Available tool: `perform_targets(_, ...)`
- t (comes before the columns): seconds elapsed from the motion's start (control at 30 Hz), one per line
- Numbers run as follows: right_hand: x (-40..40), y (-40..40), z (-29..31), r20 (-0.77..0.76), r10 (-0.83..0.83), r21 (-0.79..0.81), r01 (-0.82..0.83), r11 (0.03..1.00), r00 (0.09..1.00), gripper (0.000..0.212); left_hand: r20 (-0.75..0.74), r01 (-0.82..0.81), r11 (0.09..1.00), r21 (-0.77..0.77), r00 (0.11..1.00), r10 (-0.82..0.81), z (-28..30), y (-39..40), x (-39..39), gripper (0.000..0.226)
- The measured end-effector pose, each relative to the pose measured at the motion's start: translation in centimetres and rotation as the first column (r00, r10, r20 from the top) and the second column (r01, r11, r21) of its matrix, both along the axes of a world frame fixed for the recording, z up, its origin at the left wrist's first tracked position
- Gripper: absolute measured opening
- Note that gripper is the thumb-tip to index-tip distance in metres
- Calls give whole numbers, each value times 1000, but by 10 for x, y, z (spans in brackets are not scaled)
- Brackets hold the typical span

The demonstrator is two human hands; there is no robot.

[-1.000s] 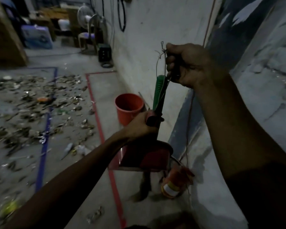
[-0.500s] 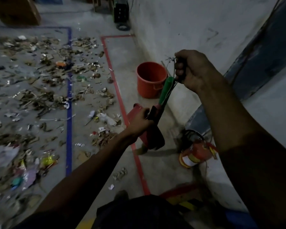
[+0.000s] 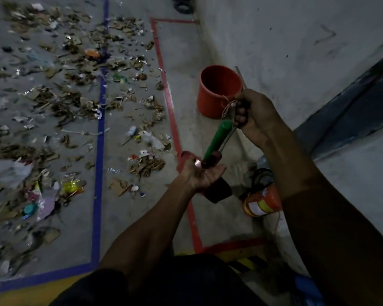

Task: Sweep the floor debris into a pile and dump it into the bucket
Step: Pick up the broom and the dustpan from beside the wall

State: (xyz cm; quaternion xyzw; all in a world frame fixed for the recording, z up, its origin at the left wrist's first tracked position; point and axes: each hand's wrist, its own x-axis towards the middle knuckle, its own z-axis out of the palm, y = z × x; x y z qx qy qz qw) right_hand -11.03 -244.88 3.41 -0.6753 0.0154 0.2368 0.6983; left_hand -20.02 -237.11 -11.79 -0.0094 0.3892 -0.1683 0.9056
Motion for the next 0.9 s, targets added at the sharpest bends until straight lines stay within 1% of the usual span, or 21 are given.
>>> perform_targets(0.07, -6, 0, -6, -8, -11, 10, 11, 1000, 1000, 33, -18, -33, 999, -24, 999, 33, -2, -6, 1, 65)
perform_targets(0.17, -12, -6, -13, -32, -33, 29, 34, 999, 999, 33, -49, -71, 991, -116, 997, 66, -8, -14, 4, 75)
perform_targets(0.27, -18, -17, -20, -54, -63, 42, 65, 997, 997, 35, -90, -154, 972, -179, 986, 139, -12, -21, 10, 75)
perform_targets(0.33, -23, -25, -24, -76, -110, 55, 115, 992, 991, 36, -127, -220, 955, -197, 972, 198, -15, -24, 16, 74)
perform_targets(0.43, -29, -36, -30, -120, -138, 77, 147, 986, 983, 41, -183, -270, 952, -145, 953, 243, -20, -28, 20, 64)
perform_targets(0.53, -36, -45, -35, -146, -131, 87, 145, 986, 980, 54, -225, -226, 971, -71, 953, 205, -20, -34, 20, 57)
perform_targets(0.6, -41, -52, -38, -141, -128, 99, 143, 985, 982, 59, -227, -202, 979, -15, 954, 194, -19, -38, 19, 50)
perform_targets(0.73, -49, -67, -40, -139, -88, 87, 101, 991, 986, 53, -214, -150, 989, 18, 965, 150, -18, -41, 19, 33)
perform_targets(0.83, -53, -79, -38, -112, -79, 88, 89, 992, 991, 50, -211, -84, 994, 64, 973, 96, -17, -41, 24, 31)
perform_targets(0.9, -53, -88, -37, -102, -68, 102, 78, 992, 992, 40, -217, -41, 993, 111, 974, 65, -15, -40, 30, 28)
